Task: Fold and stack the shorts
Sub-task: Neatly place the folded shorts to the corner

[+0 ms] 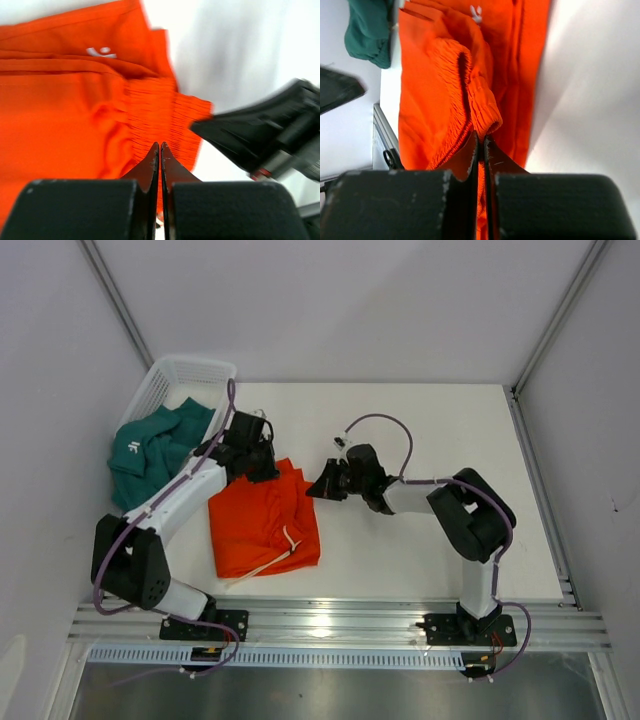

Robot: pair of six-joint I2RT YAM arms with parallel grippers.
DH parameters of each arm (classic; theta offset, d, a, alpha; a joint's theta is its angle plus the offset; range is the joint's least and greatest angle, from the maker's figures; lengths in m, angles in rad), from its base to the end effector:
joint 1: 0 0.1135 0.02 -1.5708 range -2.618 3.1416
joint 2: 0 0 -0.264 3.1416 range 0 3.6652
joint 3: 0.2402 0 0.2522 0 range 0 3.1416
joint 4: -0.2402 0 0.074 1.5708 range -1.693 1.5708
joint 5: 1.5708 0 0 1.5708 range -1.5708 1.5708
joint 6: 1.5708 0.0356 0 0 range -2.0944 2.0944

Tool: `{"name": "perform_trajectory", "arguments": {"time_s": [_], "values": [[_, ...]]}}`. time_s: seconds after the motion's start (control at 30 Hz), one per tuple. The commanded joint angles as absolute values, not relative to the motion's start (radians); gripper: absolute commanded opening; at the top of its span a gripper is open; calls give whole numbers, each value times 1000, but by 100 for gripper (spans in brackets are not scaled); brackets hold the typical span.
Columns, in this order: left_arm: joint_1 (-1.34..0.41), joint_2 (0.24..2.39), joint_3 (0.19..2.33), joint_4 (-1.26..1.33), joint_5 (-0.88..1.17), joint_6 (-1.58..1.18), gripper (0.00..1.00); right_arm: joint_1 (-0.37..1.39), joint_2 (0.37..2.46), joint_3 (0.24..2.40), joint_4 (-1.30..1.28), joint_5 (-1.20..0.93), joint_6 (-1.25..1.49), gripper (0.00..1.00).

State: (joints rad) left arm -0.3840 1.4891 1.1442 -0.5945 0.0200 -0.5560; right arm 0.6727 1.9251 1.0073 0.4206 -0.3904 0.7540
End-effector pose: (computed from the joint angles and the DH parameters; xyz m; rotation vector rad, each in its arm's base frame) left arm 0.2908 -0.1183 0.2618 -0.2114 2.5496 -0.4013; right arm 0.3060 0.2611 0.1520 -0.1747 2.2805 1.2242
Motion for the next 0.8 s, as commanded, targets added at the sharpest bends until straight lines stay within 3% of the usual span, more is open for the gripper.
{"name": "perform_trajectory", "arguments": {"time_s": [0.0, 0.2, 0.27, 0.3, 0.33, 0.43, 0.47, 0.77], "values": [[-379, 1401, 1157, -609, 55, -535, 0, 686, 1973, 1110, 419, -414, 686, 0], [-379, 1405, 1175, -637, 37, -506, 0, 698, 1990, 1176, 387, -403, 664, 0], [-373, 1437, 1190, -661, 20, -500, 11, 699, 2003, 1196, 371, -408, 660, 0], [-370, 1463, 1201, -666, 12, -497, 20, 699, 2023, 1209, 367, -422, 658, 0], [-365, 1471, 1200, -661, 15, -497, 44, 699, 2032, 1224, 370, -429, 654, 0], [-347, 1457, 1161, -608, 26, -506, 78, 703, 2066, 1247, 380, -449, 641, 0], [-335, 1453, 1158, -592, 29, -508, 82, 704, 2074, 1256, 364, -449, 637, 0], [-267, 1607, 1201, -588, 18, -523, 85, 709, 2106, 1255, 385, -468, 624, 0]]}}
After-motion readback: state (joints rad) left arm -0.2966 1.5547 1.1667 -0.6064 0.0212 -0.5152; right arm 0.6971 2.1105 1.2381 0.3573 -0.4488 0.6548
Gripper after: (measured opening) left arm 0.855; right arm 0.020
